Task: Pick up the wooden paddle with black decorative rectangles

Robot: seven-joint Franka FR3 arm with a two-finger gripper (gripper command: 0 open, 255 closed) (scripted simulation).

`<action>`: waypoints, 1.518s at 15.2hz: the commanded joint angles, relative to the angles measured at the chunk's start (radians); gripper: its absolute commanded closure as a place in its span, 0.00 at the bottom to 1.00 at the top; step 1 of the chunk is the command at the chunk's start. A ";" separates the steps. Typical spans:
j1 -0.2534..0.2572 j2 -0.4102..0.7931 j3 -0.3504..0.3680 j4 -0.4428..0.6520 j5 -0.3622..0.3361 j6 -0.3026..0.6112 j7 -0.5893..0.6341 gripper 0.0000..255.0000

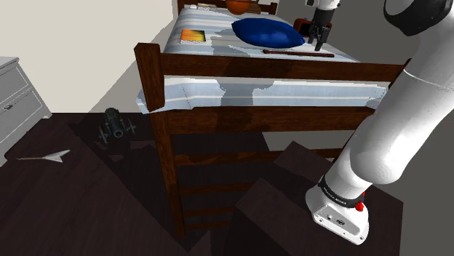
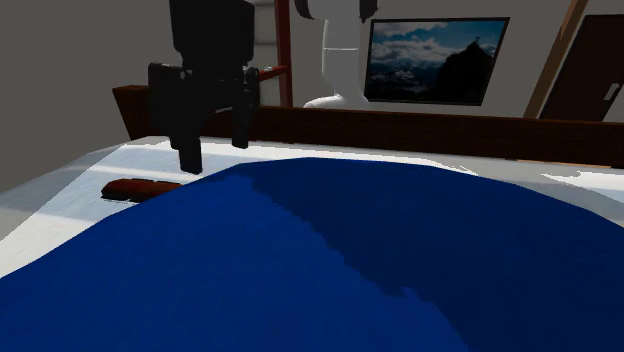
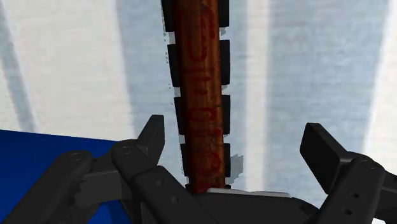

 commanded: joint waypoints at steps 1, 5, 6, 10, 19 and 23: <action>-0.037 0.114 -0.029 0.091 0.086 -0.009 -0.116 0.00; -0.046 0.118 -0.020 0.055 0.087 0.031 -0.118 0.00; -0.045 0.117 -0.019 0.040 0.086 0.044 -0.116 0.00; -0.043 0.117 -0.018 -0.008 0.085 0.092 -0.112 0.00; -0.042 0.116 -0.018 -0.009 0.084 0.092 -0.111 1.00; -0.043 0.116 -0.019 0.018 0.085 0.065 -0.114 1.00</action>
